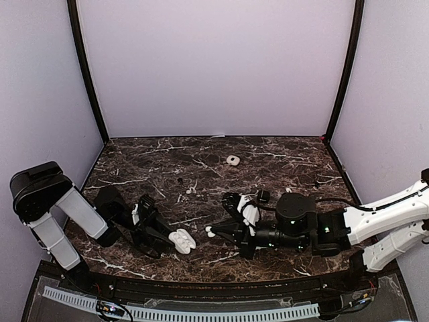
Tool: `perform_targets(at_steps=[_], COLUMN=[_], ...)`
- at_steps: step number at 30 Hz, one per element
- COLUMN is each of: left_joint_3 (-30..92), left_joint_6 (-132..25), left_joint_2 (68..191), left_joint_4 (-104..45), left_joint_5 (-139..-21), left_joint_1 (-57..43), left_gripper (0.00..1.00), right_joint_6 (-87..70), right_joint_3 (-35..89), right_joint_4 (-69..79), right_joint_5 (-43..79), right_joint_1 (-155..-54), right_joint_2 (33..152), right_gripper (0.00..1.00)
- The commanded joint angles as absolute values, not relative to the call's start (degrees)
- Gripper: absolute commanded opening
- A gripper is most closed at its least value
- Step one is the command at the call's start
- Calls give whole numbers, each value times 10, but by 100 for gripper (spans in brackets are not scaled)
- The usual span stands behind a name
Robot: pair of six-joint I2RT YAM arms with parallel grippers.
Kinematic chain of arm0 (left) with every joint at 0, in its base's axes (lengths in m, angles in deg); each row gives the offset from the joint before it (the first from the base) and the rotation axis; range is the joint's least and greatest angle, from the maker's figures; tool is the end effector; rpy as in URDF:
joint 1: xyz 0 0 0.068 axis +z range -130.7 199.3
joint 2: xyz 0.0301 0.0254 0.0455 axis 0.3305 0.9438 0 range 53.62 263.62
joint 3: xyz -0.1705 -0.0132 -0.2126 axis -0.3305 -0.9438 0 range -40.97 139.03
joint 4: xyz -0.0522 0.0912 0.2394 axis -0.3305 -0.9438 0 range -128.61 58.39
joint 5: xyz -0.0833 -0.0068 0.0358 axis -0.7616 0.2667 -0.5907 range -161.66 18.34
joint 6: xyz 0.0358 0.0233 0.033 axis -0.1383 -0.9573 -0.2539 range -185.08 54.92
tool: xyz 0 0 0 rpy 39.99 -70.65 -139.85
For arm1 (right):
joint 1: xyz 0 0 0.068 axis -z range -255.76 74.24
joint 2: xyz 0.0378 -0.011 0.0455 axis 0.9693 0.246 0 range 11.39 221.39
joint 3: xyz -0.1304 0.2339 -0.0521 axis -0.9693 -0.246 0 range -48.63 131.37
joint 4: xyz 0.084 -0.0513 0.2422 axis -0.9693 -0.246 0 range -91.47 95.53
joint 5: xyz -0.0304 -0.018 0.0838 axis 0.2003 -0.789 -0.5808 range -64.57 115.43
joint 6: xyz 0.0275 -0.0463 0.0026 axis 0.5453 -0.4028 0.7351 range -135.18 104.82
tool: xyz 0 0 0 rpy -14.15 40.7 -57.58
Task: Insert the wireless bluetooth earbuds into the charging case
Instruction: Insert the left earbud into the left side groove of the charging case.
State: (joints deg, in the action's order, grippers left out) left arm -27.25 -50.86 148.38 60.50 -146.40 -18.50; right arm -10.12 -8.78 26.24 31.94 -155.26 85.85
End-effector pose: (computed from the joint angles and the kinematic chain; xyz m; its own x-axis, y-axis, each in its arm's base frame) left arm 0.1536 -0.1627 0.1599 -0.0762 -0.0227 -0.9968 0.9188 -0.3900 -0.0614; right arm 0.0570 0.2855 0.2519 -0.1281 -0.2097 -0.9693 -0.9493 0.3088 0.0586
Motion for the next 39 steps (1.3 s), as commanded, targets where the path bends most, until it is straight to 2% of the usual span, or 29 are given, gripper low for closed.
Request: perform_targets(at_steps=[1,12,20,28,39], left_joint_3=[-203,-13,54,40,17], left_joint_6=[-534,-477,-435,-443,-438], left_joint_2=[1492,1581,1614,1618,1622], left_joint_4=[707,734,734,734,734], left_joint_5=[-1542,-1644,-1670,-1617,-1554], left_joint_1=[-187,-184,-185,-184,-184], left_gripper=[3,0,0,0,0], right_joint_6=[-122,-169,-190,-221,-269], right_joint_3=[-125,-176,-178,-143,-21], right_joint_4=[282,238,218,229,198], right_joint_5=[375,414,404,399,395], right_joint_1=[-1557,-1546,-1544,-1545,-1545], right_joint_2=[804,685,663,695,823], right_gripper=[0,0,0,0,0])
